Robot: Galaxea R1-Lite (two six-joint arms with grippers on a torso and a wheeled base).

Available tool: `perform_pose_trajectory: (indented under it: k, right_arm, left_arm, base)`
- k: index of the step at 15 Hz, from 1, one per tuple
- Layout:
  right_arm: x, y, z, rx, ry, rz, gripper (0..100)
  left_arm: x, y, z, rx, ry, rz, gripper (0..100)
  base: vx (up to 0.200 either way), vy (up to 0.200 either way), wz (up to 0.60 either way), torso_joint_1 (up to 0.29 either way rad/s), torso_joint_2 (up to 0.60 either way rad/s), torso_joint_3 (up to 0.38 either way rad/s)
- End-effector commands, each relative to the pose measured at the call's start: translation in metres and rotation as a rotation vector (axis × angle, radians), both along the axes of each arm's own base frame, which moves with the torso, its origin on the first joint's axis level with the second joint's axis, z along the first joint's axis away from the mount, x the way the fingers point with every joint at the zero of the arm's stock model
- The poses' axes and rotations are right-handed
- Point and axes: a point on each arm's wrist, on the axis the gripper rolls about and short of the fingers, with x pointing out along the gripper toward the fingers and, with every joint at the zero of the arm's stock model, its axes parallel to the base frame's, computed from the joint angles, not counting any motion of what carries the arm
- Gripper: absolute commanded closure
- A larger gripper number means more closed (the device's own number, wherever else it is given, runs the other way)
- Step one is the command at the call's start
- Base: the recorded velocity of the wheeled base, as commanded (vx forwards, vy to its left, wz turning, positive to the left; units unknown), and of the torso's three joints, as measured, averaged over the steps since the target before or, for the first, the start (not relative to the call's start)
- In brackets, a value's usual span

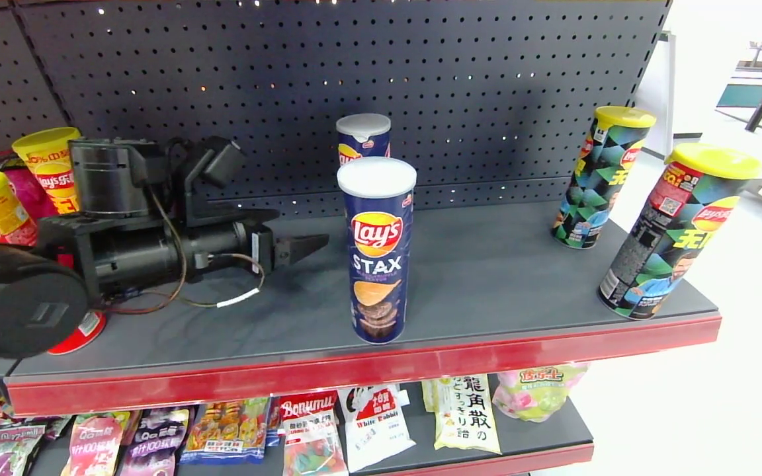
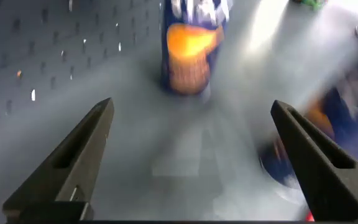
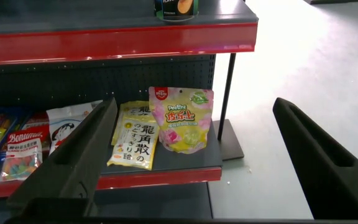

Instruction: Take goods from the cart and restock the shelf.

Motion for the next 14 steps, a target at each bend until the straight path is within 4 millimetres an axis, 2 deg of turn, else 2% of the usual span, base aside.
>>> perform_pose_trajectory:
  k: [1,2,3,4,5,6,8,10,12,14]
  right_arm:
    - [0.000,0.000,0.000,0.000,0.001,0.001,0]
    - [0.000,0.000,0.000,0.000,0.001,0.000,0]
    - [0.000,0.000,0.000,0.000,0.001,0.001,0]
    - [0.000,0.000,0.000,0.000,0.001,0.001,0]
    - [0.000,0.000,0.000,0.000,0.001,0.001,0]
    - [0.000,0.000,0.000,0.000,0.001,0.001,0]
    - [0.000,0.000,0.000,0.000,0.001,0.001,0]
    - [0.000,0.000,0.000,0.000,0.001,0.001,0]
    - [0.000,0.000,0.000,0.000,0.001,0.001,0]
    - [0.000,0.000,0.000,0.000,0.001,0.001,0]
  left_arm:
    - [-0.062,0.031,0.008,0.006,-0.039,0.040,0]
    - [-0.094,0.047,0.014,0.007,-0.067,0.094,0]
    - [-0.113,0.056,0.017,0.005,-0.091,0.139,0]
    - [-0.113,0.056,0.017,0.005,-0.091,0.139,0]
    - [-0.140,0.075,0.031,-0.014,-0.187,0.267,0]
    - [-0.150,0.080,0.034,-0.024,-0.215,0.296,0]
    - [-0.200,0.087,0.024,-0.054,-0.293,0.274,0]
    - [-0.241,0.092,0.009,-0.061,-0.287,0.241,0]
    - [-0.290,0.098,-0.017,-0.066,-0.223,0.261,0]
    - [-0.313,0.103,-0.035,-0.049,-0.211,0.359,0]
  base:
    - [0.000,0.000,0.00,0.000,0.00,0.000]
    - [0.000,0.000,0.00,0.000,0.00,0.000]
    - [0.000,0.000,0.00,0.000,0.00,0.000]
    - [0.000,0.000,0.00,0.000,0.00,0.000]
    - [0.000,0.000,0.00,0.000,0.00,0.000]
    - [0.000,0.000,0.00,0.000,0.00,0.000]
    - [0.000,0.000,0.00,0.000,0.00,0.000]
    - [0.000,0.000,0.00,0.000,0.00,0.000]
    - [0.000,0.000,0.00,0.000,0.00,0.000]
    - [0.000,0.000,0.00,0.000,0.00,0.000]
